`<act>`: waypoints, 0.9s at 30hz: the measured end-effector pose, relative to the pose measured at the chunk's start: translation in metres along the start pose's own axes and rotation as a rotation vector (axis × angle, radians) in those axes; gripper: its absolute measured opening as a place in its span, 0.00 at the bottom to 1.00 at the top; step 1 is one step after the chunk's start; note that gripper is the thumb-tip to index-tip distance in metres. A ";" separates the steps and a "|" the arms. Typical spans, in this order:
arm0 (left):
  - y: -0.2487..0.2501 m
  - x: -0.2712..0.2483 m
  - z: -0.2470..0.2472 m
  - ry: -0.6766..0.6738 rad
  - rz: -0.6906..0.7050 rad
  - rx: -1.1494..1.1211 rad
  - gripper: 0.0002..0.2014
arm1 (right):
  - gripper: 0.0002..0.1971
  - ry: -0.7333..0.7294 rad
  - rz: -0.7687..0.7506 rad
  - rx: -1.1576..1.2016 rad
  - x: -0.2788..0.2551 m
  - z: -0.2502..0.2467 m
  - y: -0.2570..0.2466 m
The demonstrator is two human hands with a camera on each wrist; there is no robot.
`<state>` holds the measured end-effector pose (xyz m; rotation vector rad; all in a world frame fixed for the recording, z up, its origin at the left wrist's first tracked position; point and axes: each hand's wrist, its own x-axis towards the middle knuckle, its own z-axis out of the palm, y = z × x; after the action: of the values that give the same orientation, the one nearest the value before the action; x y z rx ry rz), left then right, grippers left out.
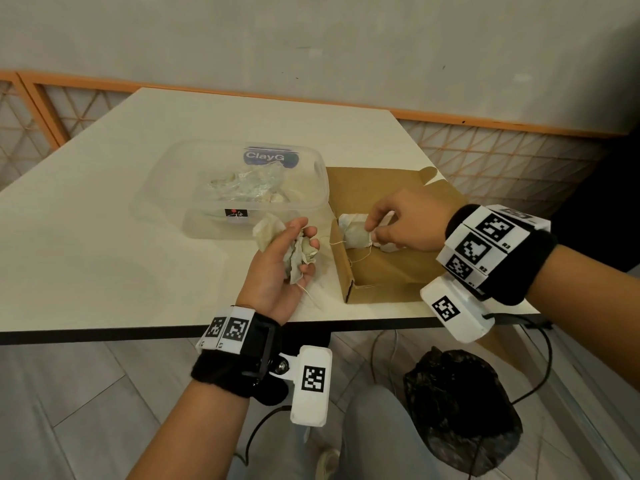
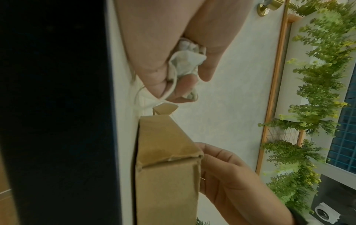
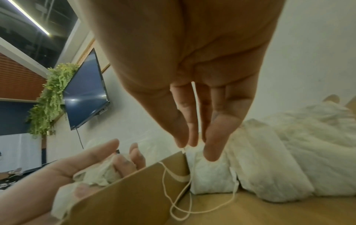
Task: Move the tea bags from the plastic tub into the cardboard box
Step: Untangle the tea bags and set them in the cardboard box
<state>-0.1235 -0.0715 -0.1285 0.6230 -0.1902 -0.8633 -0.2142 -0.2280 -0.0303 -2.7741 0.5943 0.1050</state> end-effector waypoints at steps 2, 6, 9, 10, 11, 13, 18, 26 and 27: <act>0.000 0.000 0.000 -0.001 -0.006 -0.006 0.11 | 0.08 -0.076 -0.075 -0.054 -0.003 0.002 -0.005; 0.000 -0.001 0.001 0.005 -0.005 -0.008 0.11 | 0.14 -0.268 -0.220 -0.186 -0.005 0.015 -0.009; 0.001 -0.001 0.001 0.003 -0.009 -0.014 0.12 | 0.15 -0.277 -0.165 -0.213 -0.005 0.016 -0.004; 0.001 -0.001 0.001 -0.001 -0.011 -0.019 0.11 | 0.15 -0.267 -0.132 -0.226 -0.006 0.013 -0.002; 0.001 -0.001 0.001 -0.005 -0.013 -0.024 0.11 | 0.14 -0.251 -0.096 -0.240 -0.007 0.010 -0.001; 0.001 -0.001 0.001 -0.005 -0.017 -0.037 0.10 | 0.13 -0.213 -0.059 -0.236 -0.011 0.006 0.000; 0.001 0.001 -0.002 0.022 -0.024 -0.077 0.09 | 0.15 -0.254 -0.082 -0.139 -0.031 0.022 -0.005; 0.002 0.001 -0.001 0.082 -0.046 -0.147 0.11 | 0.17 -0.066 -0.182 0.152 -0.053 0.059 -0.014; 0.002 0.001 -0.001 0.083 -0.048 -0.150 0.11 | 0.18 -0.062 -0.198 0.173 -0.053 0.061 -0.014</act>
<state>-0.1208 -0.0704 -0.1283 0.5238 -0.0346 -0.8873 -0.2577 -0.1767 -0.0780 -2.6330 0.2960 0.0910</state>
